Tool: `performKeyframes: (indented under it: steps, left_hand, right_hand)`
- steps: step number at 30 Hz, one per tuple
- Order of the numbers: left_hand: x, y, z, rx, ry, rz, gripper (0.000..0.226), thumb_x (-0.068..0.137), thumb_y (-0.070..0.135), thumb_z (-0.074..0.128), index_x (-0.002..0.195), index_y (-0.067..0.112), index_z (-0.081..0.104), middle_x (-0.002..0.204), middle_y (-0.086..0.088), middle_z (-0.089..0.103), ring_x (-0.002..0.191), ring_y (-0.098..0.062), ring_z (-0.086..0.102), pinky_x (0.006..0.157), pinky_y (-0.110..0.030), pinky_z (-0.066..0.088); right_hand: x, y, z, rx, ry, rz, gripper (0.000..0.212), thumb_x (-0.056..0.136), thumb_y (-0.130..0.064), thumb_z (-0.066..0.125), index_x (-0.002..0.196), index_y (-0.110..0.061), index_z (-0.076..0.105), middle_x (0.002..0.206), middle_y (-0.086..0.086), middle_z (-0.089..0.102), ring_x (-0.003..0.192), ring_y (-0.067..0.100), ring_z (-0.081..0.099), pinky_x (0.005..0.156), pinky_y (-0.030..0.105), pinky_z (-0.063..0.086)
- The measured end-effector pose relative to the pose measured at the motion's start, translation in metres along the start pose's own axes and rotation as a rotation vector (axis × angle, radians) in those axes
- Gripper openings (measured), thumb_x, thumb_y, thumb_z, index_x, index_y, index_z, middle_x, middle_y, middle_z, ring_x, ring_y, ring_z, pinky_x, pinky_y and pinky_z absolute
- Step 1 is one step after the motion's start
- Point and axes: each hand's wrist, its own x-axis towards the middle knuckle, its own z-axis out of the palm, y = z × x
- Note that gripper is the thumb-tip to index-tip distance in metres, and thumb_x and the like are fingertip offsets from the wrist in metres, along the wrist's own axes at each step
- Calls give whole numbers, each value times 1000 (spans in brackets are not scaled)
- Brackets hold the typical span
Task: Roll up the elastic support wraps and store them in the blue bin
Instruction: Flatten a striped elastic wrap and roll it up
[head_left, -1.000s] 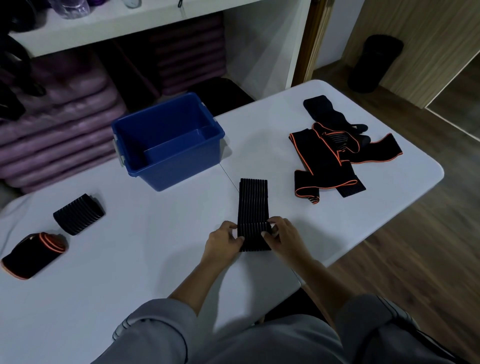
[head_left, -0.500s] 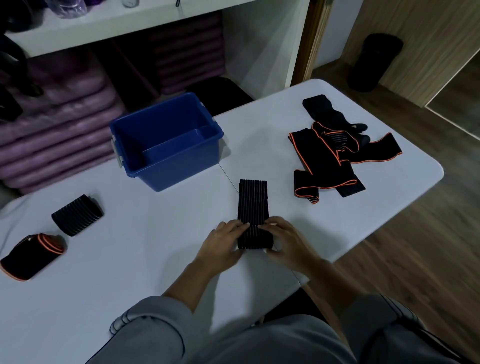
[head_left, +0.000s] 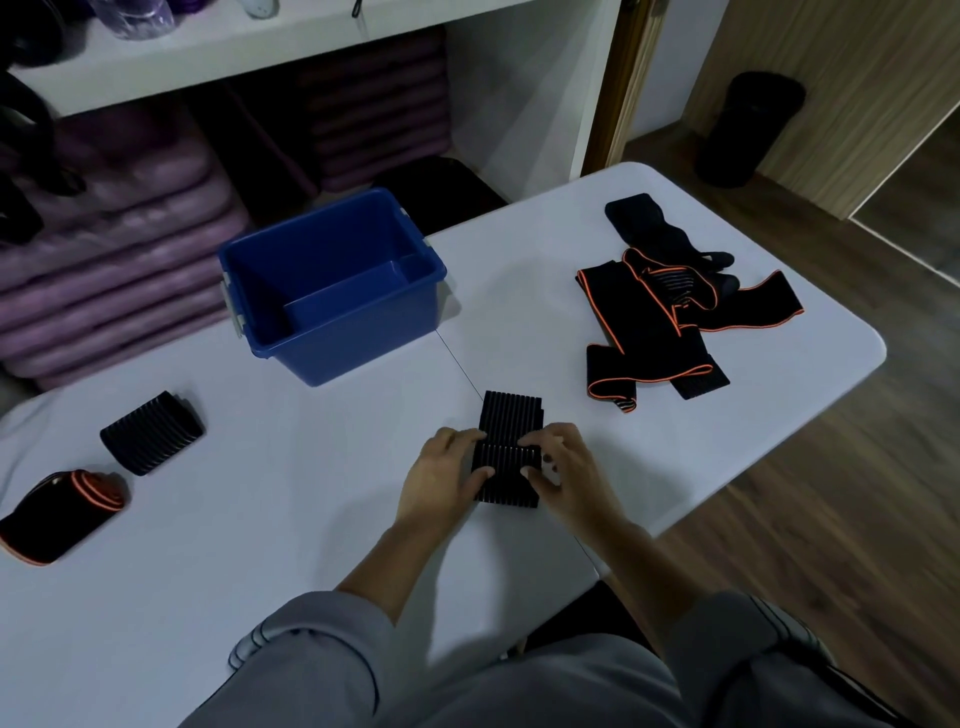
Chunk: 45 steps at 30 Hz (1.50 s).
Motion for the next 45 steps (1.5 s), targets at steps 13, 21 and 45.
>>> performKeyframes:
  steps: [13,21,45]
  left_hand:
    - [3,-11,-5,-3,-172,104,54,76,24,69,127,25,54,123,6,57,105,-16,51,92,-31,45]
    - [9,13,-8,-354,-200,-399,31,92,35,54,117,17,57,93,-1,63,89,-15,58,83,-25,46]
    - [-5,26,-13,-544,96,-679,25,89,14,55,113,20,53,94,8,57,89,-12,56,80,-25,45]
  right_hand:
    - [-7,6,-8,-18,-125,5,48,74,-24,65,121,-18,55,115,-1,62,103,15,59,84,27,50]
    - [4,-10,-5,252,21,375,17,92,-25,57,105,-14,58,74,-3,63,65,6,61,57,12,44]
    - [30,-36,14,248,-165,427,38,82,-6,61,118,-16,55,107,3,63,95,21,62,71,20,44]
